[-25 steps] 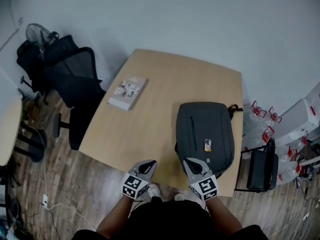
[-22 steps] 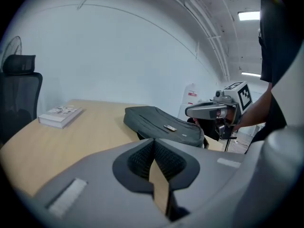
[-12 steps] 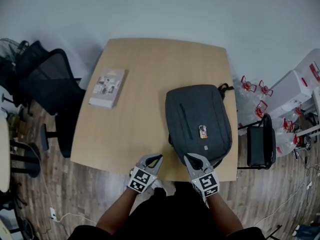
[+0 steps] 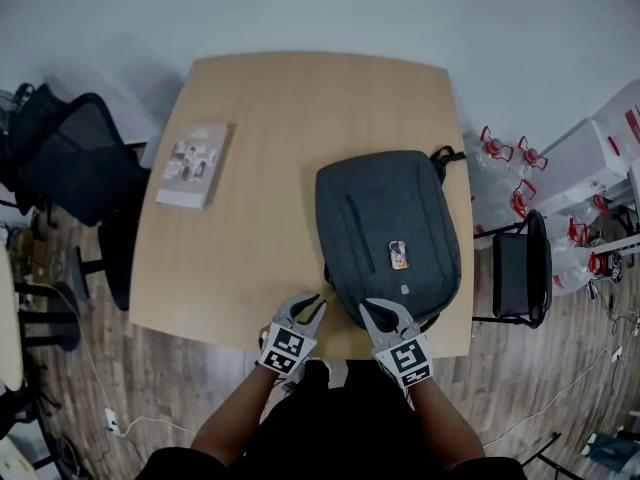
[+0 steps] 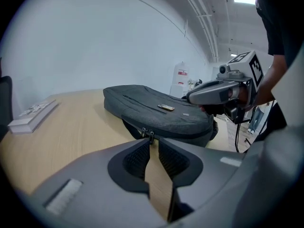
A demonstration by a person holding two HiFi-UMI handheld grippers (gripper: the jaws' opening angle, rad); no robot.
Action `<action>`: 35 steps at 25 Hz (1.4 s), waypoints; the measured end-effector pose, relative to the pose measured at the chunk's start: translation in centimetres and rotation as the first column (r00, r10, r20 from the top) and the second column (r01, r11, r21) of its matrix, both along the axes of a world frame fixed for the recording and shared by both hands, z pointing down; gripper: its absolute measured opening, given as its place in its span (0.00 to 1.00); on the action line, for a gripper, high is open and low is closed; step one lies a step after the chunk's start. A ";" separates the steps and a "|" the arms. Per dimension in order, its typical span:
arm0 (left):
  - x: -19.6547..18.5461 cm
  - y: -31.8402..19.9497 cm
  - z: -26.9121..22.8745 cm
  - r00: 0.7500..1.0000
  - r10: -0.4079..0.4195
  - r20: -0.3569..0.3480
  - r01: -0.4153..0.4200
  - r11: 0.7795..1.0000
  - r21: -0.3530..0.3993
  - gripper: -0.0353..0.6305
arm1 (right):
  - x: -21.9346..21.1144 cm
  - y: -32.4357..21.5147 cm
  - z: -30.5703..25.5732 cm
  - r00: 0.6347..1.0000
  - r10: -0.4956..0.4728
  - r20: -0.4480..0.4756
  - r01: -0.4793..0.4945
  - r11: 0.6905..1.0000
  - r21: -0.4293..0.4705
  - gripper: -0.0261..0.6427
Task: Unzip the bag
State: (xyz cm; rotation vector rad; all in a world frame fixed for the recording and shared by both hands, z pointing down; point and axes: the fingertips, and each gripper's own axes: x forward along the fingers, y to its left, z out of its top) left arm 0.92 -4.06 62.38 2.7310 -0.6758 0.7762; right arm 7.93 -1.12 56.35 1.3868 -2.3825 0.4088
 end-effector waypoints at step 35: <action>2.4 -1.6 2.5 0.997 0.033 0.068 -0.034 0.999 0.008 0.09 | 2.6 0.0 0.7 0.998 -0.052 -0.023 0.052 0.999 -0.013 0.04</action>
